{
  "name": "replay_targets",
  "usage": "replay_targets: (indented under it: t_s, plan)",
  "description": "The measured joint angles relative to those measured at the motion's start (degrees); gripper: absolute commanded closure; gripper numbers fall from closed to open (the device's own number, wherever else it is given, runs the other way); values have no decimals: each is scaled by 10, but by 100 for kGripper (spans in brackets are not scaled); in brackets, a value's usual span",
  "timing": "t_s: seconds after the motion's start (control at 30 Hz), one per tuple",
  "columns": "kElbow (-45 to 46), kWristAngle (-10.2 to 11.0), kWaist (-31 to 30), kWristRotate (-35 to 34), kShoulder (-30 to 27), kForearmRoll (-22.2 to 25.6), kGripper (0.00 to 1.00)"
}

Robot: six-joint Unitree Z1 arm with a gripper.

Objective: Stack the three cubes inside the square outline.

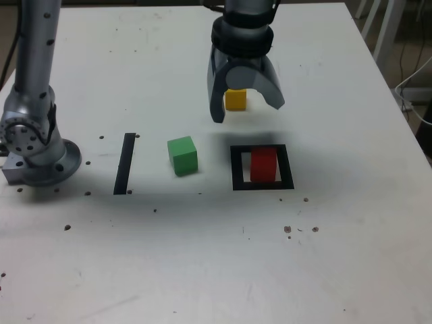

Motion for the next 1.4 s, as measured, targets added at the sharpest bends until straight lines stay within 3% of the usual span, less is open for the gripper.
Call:
replay_targets:
  t_s: [0.4,0.73,1.07,1.23,1.4]
  plan:
    - [-1,7,63,69,6,7,1]
    - [-24,11,121,158,43,7,3]
    - [-63,6,146,202,91,17,8]
    - [-80,6,153,208,108,24,16]
    - [-90,8,154,208,120,36,40]
